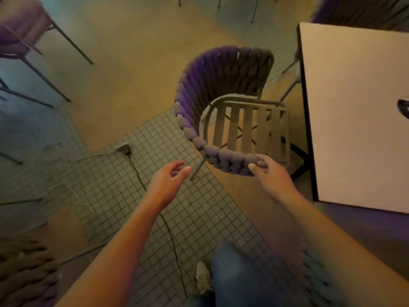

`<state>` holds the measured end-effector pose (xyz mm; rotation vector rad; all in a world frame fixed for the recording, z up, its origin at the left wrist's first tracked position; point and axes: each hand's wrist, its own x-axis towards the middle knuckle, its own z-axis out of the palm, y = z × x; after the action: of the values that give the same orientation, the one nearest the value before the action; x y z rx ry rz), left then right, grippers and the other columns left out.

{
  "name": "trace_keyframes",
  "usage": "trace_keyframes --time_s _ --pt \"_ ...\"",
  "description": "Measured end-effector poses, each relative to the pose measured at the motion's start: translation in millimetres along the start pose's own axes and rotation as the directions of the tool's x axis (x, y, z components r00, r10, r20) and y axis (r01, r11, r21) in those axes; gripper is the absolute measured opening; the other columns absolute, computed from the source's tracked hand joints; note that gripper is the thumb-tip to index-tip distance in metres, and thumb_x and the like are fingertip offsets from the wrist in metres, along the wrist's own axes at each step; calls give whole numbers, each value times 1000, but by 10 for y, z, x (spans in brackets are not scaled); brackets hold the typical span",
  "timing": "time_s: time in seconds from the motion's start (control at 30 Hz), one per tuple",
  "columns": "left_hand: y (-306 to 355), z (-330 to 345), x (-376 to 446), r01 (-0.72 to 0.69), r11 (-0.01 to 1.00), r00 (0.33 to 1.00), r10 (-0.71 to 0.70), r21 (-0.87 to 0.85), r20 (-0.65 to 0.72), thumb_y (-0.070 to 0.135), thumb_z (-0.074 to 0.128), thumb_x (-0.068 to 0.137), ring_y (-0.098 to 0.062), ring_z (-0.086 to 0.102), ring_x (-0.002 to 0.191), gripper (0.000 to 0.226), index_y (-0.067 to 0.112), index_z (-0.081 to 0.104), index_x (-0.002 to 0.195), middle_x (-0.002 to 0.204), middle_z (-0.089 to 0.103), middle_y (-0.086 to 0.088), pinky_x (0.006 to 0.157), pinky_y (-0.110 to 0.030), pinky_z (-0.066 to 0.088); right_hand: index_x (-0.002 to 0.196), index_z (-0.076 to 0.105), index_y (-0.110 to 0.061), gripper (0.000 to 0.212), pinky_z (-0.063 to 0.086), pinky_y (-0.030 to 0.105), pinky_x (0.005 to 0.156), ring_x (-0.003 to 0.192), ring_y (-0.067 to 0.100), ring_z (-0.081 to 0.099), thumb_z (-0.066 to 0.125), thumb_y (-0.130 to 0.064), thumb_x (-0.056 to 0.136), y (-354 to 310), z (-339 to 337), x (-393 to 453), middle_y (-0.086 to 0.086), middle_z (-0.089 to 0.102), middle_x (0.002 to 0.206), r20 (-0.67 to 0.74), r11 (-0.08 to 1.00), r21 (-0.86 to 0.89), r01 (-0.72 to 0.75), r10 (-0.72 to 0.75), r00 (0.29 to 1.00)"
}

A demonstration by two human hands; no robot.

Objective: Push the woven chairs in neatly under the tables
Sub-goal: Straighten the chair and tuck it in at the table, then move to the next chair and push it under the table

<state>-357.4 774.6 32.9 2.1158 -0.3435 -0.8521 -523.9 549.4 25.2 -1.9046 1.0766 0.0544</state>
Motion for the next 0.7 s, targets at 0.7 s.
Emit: trace_keyframes --time_s 0.7 --pt "1626 -2300 5012 -123 973 973 80 193 215 57 56 83 -14 56 117 57 30 51 134 126 59 6 95 -35 46 137 42 -29 55 40 44 103 119 17 54 49 -53 88 -3100 697 4247 0 55 135 -162 980 164 -113 140 977"
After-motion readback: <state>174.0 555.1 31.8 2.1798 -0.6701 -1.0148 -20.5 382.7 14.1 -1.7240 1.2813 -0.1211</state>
